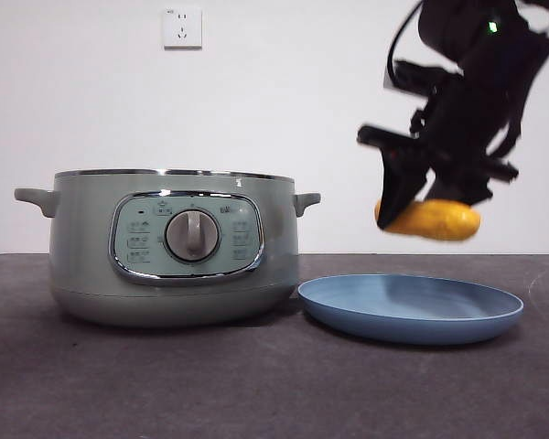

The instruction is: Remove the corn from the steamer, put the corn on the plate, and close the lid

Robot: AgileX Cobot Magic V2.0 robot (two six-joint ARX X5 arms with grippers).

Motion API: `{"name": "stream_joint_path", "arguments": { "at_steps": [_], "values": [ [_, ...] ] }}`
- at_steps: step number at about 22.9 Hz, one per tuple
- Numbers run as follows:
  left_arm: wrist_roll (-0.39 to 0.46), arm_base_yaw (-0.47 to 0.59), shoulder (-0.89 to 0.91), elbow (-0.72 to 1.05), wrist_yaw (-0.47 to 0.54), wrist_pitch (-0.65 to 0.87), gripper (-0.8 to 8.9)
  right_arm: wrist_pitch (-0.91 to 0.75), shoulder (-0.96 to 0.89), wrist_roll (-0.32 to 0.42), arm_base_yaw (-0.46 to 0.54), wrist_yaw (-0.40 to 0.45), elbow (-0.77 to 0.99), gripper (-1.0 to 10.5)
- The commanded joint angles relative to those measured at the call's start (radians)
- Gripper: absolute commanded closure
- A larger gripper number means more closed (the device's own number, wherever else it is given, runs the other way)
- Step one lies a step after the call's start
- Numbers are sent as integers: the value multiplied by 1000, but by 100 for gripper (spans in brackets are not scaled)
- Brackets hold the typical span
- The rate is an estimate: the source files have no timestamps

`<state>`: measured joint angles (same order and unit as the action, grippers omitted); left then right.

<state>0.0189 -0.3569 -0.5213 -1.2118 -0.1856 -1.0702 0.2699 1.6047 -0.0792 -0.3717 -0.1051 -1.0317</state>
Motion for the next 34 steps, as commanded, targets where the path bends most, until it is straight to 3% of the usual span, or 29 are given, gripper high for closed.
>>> {"name": "stream_joint_path", "arguments": {
  "at_steps": [1, 12, 13, 15, 16, 21, 27, 34],
  "values": [
    [11, -2, 10, -13, -1, 44, 822, -82, 37, -18, 0, -1, 61, 959],
    [7, -2, 10, -13, -1, 45, 822, -139, 165, -17, 3, 0, 68, 927],
    [7, -2, 10, -13, -1, 49, 822, -117, 165, -16, 5, -1, 68, 837],
    [7, -2, 10, -13, -2, 62, 822, -76, 167, -10, 5, -1, 68, 549],
    [7, -2, 9, -13, -2, 67, 822, -69, 167, -10, 5, 1, 68, 471],
    [2, -2, -17, -13, -2, 72, 822, -59, 155, -10, 5, -1, 68, 467],
    [11, -2, -114, -13, -6, 195, 822, 48, -107, -10, 5, 5, 68, 465],
    [95, -3, -291, -12, -7, 387, 821, 190, -504, -11, -8, -2, 68, 465]
  ]
}}
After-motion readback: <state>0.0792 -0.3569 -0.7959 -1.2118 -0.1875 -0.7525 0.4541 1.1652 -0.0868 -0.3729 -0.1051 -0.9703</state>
